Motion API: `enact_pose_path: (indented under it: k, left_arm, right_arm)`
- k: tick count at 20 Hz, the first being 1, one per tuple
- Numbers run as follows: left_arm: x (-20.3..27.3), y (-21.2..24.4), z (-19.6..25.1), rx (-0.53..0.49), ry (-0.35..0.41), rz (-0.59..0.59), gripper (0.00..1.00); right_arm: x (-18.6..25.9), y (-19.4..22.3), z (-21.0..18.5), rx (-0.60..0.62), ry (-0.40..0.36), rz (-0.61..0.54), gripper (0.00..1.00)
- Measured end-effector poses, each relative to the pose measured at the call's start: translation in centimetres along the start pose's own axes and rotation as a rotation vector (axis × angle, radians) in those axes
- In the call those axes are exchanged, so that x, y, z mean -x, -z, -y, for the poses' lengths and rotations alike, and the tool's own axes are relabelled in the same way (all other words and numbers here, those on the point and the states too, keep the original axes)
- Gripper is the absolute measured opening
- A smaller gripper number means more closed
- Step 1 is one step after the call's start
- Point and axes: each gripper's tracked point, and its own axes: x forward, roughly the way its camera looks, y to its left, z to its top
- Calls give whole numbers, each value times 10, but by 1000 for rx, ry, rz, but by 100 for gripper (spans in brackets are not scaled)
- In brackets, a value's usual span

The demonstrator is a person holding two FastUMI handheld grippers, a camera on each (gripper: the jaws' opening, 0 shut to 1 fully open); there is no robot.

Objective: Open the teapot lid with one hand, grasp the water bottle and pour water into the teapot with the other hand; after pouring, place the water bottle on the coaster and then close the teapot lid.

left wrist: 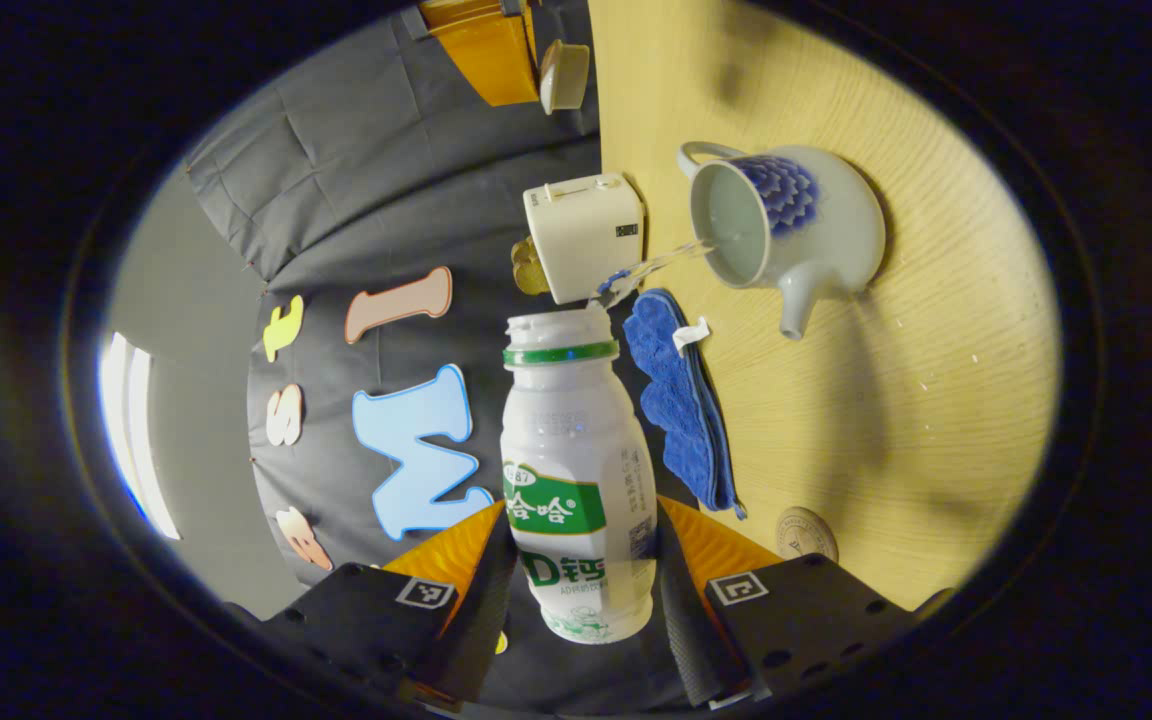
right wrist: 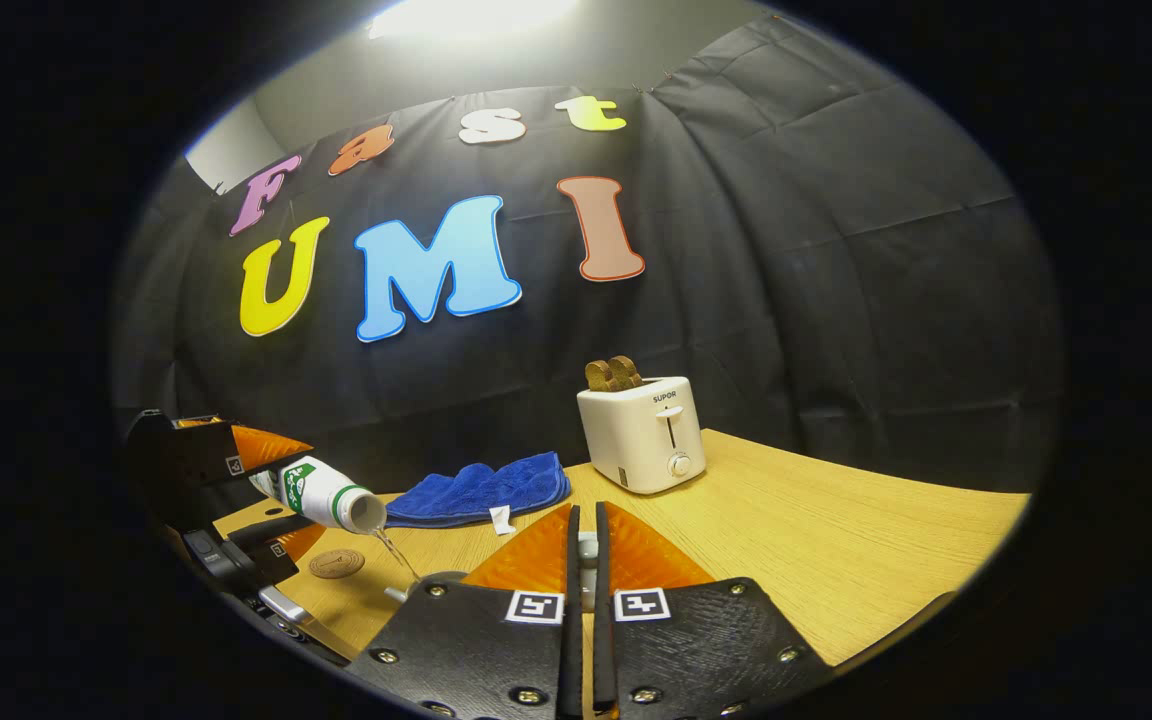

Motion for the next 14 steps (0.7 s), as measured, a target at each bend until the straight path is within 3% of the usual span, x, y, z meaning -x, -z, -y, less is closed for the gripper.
enact_pose_path:
  k: [2, 14]
  left_arm:
    - [-1, 0, -1, -11, 0, 3, 82]
    - [-3, -8, -3, -98, 8, 41, 82]
  right_arm:
    - [0, 0, -1, 2, -3, -3, 4]
    - [0, 1, -3, -1, -13, -7, 4]
